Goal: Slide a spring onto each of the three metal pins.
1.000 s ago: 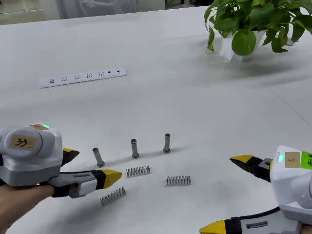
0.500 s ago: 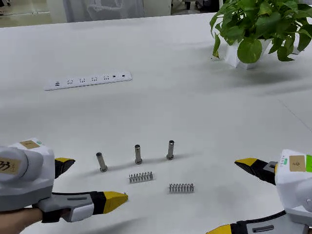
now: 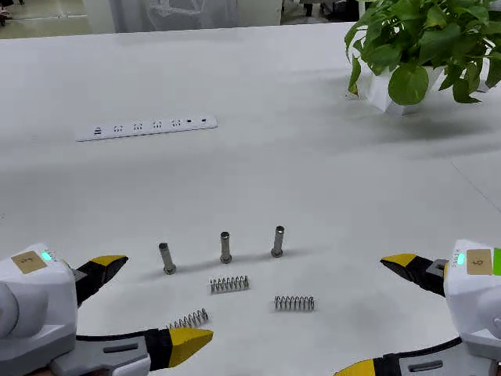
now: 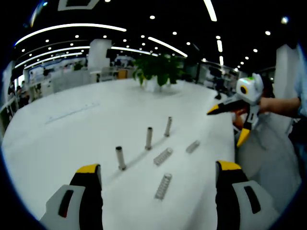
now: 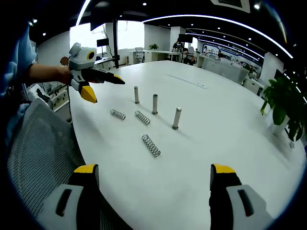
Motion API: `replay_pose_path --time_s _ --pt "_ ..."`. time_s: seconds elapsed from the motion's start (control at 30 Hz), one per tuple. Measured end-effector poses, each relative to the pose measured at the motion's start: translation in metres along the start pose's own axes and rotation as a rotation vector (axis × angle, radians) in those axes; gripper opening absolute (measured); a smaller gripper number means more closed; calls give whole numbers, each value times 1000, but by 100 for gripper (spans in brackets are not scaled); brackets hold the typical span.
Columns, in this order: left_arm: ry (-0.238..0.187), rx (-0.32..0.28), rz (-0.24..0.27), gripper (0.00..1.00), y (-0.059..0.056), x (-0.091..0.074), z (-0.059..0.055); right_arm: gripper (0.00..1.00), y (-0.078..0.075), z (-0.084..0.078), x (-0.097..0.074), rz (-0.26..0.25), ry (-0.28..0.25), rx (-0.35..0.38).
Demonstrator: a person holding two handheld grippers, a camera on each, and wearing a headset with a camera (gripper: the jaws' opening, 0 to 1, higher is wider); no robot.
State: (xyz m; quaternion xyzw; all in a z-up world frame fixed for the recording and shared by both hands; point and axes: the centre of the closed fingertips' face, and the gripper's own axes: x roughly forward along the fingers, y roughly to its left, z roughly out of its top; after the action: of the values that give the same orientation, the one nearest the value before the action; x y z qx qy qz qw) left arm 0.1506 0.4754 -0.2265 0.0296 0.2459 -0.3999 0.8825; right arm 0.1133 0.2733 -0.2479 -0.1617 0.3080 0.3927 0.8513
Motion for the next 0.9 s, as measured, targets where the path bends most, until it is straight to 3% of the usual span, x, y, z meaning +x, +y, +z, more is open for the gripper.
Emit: replay_pose_path --time_s 0.23,0.6,0.9 --pt "-12 10 7 100 -3 -6 1 97 -1 -2 1 -1 6 0" --pt "-16 -12 22 100 -6 -10 -10 97 2 -4 4 9 5 5" --pt "-2 -9 -3 98 -10 -7 -17 97 5 -7 3 5 10 10"
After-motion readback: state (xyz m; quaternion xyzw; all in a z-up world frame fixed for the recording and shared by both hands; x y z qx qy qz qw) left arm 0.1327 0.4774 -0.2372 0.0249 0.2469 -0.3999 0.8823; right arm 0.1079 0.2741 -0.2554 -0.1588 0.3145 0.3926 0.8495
